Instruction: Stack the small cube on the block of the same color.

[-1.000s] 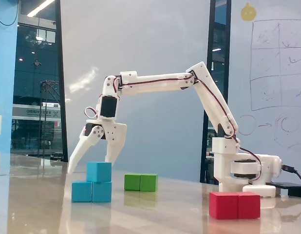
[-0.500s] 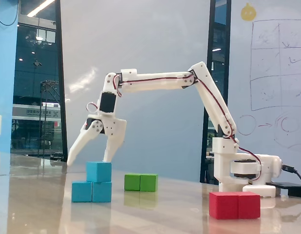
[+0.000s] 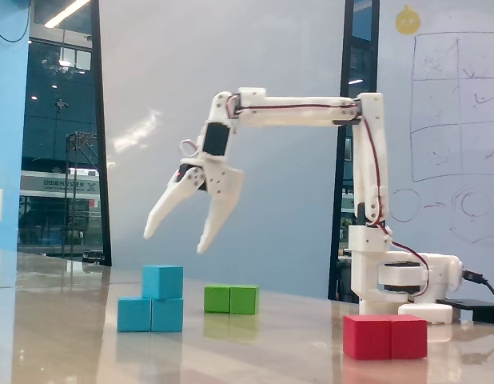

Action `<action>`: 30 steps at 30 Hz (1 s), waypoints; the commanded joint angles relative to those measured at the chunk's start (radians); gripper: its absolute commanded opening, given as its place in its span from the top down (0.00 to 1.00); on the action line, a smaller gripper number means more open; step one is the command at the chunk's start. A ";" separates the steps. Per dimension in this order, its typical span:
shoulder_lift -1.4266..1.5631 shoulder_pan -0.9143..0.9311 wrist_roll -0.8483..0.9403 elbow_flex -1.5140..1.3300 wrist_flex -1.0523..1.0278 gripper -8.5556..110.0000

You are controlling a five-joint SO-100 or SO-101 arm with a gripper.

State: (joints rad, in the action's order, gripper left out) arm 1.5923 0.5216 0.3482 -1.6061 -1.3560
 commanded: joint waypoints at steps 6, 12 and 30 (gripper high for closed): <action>0.347 -0.164 -0.018 -0.181 0.015 0.71; 0.505 -0.284 -0.018 -0.308 0.017 0.88; 1.149 -0.563 -0.069 -0.969 0.232 0.90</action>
State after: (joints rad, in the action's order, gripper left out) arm 2.5771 -0.0337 0.3191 -2.4789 -1.1658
